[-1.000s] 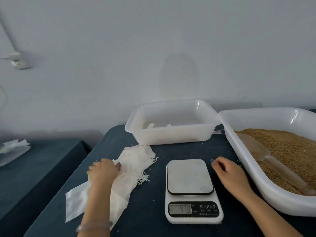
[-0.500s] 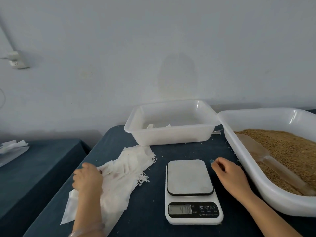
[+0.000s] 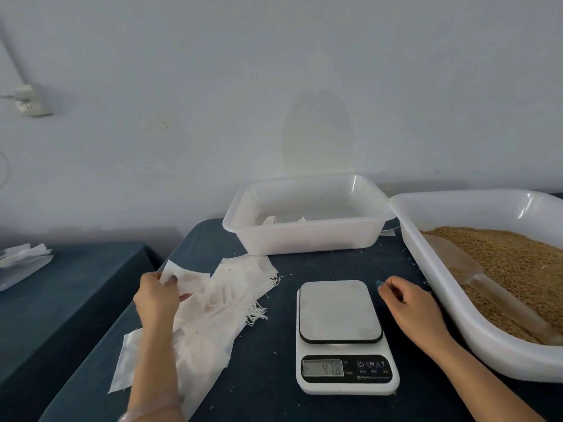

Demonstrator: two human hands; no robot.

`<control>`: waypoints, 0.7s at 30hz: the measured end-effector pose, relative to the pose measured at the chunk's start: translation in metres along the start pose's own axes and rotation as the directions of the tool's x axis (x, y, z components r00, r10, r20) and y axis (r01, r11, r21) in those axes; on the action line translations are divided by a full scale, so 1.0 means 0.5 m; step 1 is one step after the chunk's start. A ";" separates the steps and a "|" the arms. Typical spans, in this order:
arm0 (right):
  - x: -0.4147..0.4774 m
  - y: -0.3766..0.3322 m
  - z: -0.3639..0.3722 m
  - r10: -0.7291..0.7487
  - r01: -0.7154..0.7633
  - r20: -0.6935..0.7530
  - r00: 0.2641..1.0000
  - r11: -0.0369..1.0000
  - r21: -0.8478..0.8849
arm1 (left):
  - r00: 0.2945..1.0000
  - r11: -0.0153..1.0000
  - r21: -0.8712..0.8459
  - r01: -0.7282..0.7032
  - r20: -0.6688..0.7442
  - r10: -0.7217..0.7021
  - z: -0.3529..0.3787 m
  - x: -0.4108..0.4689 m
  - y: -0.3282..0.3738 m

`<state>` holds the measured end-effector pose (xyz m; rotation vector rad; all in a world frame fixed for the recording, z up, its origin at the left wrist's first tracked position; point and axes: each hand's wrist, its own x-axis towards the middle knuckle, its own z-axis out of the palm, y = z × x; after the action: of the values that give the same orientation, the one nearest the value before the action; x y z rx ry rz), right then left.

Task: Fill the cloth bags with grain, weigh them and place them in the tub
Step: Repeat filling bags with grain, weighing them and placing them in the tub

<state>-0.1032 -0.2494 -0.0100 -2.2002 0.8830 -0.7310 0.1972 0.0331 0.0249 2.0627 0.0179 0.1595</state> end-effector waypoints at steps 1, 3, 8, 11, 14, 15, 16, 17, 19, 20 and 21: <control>0.000 0.000 0.000 0.000 0.000 -0.001 1.000 1.000 0.000 | 0.999 0.998 -0.051 0.025 0.033 -0.023 -0.001 0.003 -0.001; 0.001 0.000 0.000 -0.001 0.001 0.001 1.000 1.000 -0.001 | 0.992 0.977 -0.193 0.093 0.105 -0.074 -0.003 0.005 0.000; 0.002 0.003 0.001 -0.001 0.001 -0.004 1.000 1.000 -0.004 | 0.900 0.784 -0.549 0.291 0.434 -0.031 -0.007 -0.007 0.013; 0.003 0.005 0.003 -0.005 0.005 -0.011 1.000 1.000 -0.007 | 0.772 0.667 -0.621 0.412 0.627 0.106 -0.001 -0.028 0.041; 0.005 0.007 0.005 -0.013 0.013 -0.017 1.000 1.000 -0.009 | 0.678 0.642 -0.593 0.486 0.719 0.151 0.018 -0.055 0.070; 0.006 0.008 0.005 -0.016 0.015 -0.020 1.000 1.000 -0.013 | 0.648 0.644 -0.577 0.502 0.745 0.161 0.026 -0.066 0.081; 0.006 0.009 0.006 -0.017 0.017 -0.021 1.000 1.000 -0.015 | 0.611 0.647 -0.558 0.520 0.772 0.175 0.033 -0.078 0.091; 0.007 0.009 0.006 -0.019 0.019 -0.023 1.000 1.000 -0.014 | 0.570 0.648 -0.537 0.540 0.800 0.188 0.041 -0.092 0.100; 0.007 0.010 0.007 -0.022 0.022 -0.025 0.999 1.000 -0.006 | 0.495 0.651 -0.493 0.577 0.845 0.202 0.054 -0.118 0.117; 0.007 0.010 0.007 -0.023 0.023 -0.026 0.999 1.000 -0.001 | 0.463 0.655 -0.474 0.589 0.862 0.207 0.059 -0.130 0.125; 0.007 0.010 0.006 -0.023 0.023 -0.025 0.999 1.000 0.002 | 0.434 0.657 -0.458 0.599 0.875 0.214 0.064 -0.141 0.134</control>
<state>-0.1007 -0.2539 -0.0147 -2.2070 0.8697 -0.7720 0.1277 -0.0325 0.0610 1.0445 -0.3835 -1.0012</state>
